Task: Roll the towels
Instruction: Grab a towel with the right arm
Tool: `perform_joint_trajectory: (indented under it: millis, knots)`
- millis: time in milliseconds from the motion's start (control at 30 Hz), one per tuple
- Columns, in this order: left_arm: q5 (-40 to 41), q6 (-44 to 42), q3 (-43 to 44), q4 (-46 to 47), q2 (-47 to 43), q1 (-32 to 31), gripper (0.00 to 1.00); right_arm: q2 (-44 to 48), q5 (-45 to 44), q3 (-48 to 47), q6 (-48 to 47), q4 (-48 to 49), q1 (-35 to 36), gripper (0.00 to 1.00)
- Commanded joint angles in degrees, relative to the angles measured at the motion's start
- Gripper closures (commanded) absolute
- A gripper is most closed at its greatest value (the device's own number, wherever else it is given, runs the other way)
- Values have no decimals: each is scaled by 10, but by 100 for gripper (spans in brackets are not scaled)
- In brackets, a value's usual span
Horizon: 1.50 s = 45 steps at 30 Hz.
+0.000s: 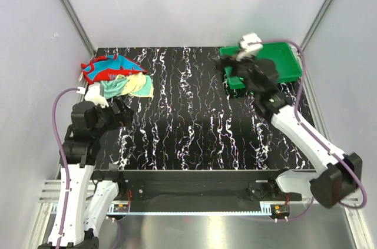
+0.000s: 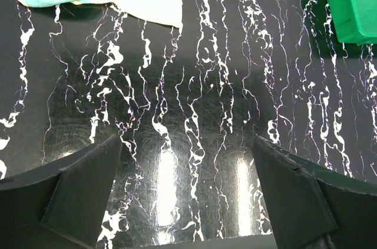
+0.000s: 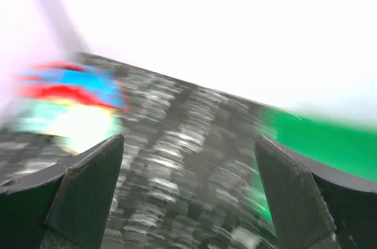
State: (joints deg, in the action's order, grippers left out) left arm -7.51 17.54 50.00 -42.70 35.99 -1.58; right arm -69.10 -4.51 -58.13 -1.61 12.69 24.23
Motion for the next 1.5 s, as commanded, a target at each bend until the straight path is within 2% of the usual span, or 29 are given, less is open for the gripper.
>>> perform_joint_trajectory:
  millis: [0,33,67,100,133,167,200,267,400,567,767,1100,1467]
  knots:
    - [-15,-7,-7,28,-7,-3,1,-83,54,-136,68,-151,57,0]
    - [-14,-6,-6,27,-7,-3,1,-139,18,-146,207,-159,53,0]
    - [-12,-6,-7,27,-10,-3,1,-178,37,-184,253,-165,45,0]
    - [-7,-5,-6,27,-14,-3,1,-269,70,-228,274,-210,40,4]
    - [-5,-4,-7,25,-17,-3,1,-317,99,-284,276,-255,51,12]
    - [-5,-4,-7,27,-20,-3,1,-364,70,-399,272,-346,74,9]
    - [-5,-4,-7,27,-21,-3,1,-444,49,-452,266,-382,95,9]
    - [0,-3,-7,25,-23,-2,1,-504,-2,-560,253,-411,144,9]
    - [17,2,-6,22,-19,0,1,-654,11,-716,287,-484,164,9]
    - [22,6,-7,21,-21,2,1,-745,35,-841,307,-501,188,10]
    - [19,7,-7,19,-29,7,1,-820,39,-891,330,-484,213,7]
    - [9,5,-9,24,-47,10,1,-902,66,-935,389,-430,216,8]
    - [3,5,-10,25,-58,11,1,-985,134,-971,484,-326,221,21]
